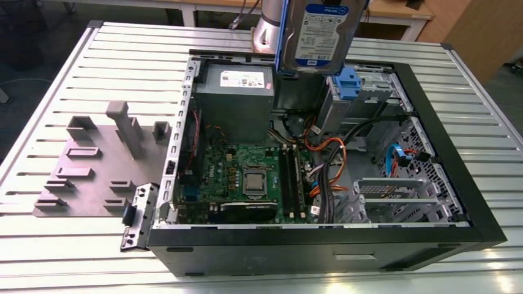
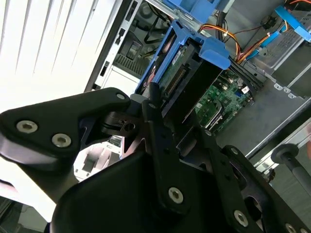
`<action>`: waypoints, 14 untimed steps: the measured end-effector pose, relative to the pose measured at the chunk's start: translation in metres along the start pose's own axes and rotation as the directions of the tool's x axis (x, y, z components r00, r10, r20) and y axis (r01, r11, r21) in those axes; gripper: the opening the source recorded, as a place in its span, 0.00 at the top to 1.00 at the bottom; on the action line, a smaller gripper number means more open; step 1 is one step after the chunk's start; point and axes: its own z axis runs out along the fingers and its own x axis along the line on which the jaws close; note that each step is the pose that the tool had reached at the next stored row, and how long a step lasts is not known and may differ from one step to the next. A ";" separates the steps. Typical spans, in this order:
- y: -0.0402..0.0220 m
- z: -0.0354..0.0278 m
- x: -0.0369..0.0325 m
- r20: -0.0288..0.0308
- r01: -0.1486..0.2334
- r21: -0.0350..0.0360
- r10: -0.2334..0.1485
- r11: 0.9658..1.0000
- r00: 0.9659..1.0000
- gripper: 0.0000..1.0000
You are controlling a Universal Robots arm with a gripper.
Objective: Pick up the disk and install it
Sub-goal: 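Pick up the disk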
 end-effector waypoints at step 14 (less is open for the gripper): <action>-0.0004 -0.0004 0.0309 0.000 0.000 0.000 0.000 1.000 1.000 0.65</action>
